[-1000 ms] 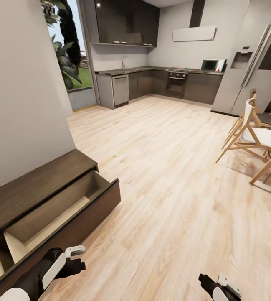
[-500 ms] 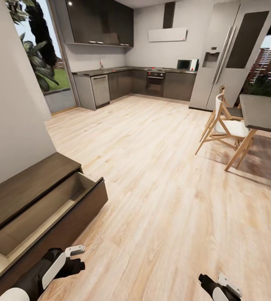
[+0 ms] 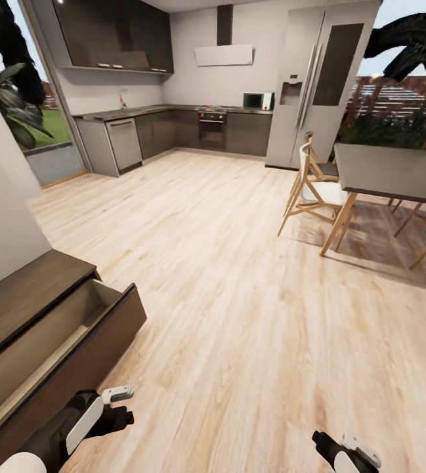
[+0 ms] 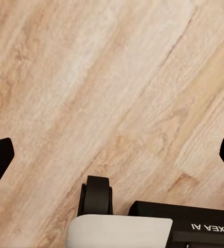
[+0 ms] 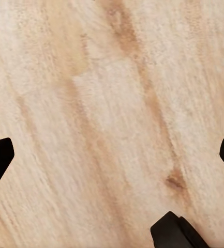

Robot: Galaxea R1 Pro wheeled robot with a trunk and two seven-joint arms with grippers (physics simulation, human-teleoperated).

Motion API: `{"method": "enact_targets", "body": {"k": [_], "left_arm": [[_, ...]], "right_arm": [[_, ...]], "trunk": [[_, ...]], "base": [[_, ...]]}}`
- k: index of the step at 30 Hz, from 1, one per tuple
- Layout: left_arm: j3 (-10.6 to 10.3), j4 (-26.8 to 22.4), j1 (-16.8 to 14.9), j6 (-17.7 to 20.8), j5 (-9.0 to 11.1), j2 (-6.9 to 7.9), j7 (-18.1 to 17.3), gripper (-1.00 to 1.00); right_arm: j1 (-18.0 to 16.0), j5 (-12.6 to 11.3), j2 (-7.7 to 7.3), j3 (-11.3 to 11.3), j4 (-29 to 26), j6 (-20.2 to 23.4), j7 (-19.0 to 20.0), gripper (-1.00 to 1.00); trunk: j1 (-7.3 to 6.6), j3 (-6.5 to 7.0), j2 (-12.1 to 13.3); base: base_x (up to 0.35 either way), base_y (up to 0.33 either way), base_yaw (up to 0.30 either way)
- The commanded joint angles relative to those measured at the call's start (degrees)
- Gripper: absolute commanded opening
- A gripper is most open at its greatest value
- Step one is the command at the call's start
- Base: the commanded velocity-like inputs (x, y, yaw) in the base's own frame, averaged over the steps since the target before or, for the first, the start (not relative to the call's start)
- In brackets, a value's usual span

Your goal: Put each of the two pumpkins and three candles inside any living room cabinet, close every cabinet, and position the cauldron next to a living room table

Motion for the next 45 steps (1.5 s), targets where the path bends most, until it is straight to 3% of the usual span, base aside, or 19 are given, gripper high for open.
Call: {"method": "enact_targets", "body": {"k": [1, 8, 15, 23, 29, 34, 45], "left_arm": [[-0.33, -0.12, -0.02, 0.12, 0.61, 0.09, 0.51, 1.0], [-0.33, -0.12, -0.03, 0.14, 0.61, -0.19, 0.61, 1.0], [-0.49, -0.12, 0.0, -0.01, 0.5, -2.28, 0.82, 1.0], [-0.51, -0.12, 0.0, -0.01, 0.49, -2.55, 0.78, 1.0], [-0.5, -0.12, -0.02, 0.03, 0.44, -1.95, 0.72, 1.0], [-0.35, -0.12, -0.07, -0.02, 0.44, -0.06, 0.72, 1.0], [-0.33, -0.12, -0.07, -0.04, 0.44, 0.43, 0.76, 1.0]], "right_arm": [[-0.02, -0.25, -0.03, 0.15, -0.12, 0.26, -0.37, 1.0], [-0.02, -0.25, -0.03, 0.15, -0.11, 0.26, -0.37, 1.0], [-0.02, -0.28, -0.03, 0.15, 0.02, 0.14, -0.45, 1.0], [-0.02, -0.31, -0.03, 0.15, 0.14, -0.04, -0.45, 1.0], [-0.02, -0.31, -0.09, 0.08, 0.14, -0.03, -0.45, 1.0], [-0.02, -0.32, -0.11, 0.06, 0.14, 0.0, -0.45, 1.0], [-0.02, -0.3, -0.12, 0.06, 0.14, 0.01, -0.45, 1.0]], "trunk": [[0.0, -0.05, -0.02], [0.0, -0.05, -0.02], [0.0, -0.05, -0.02], [0.0, -0.05, -0.02], [0.0, -0.05, -0.02], [0.0, -0.05, -0.02], [0.0, -0.05, -0.02]], "base": [[0.0, 0.0, -0.284], [-0.068, -0.002, -0.284], [-0.024, -0.064, -0.284], [0.04, -0.015, -0.284], [0.002, 0.0, -0.284], [0.0, 0.0, -0.284], [0.0, 0.0, -0.284]]}}
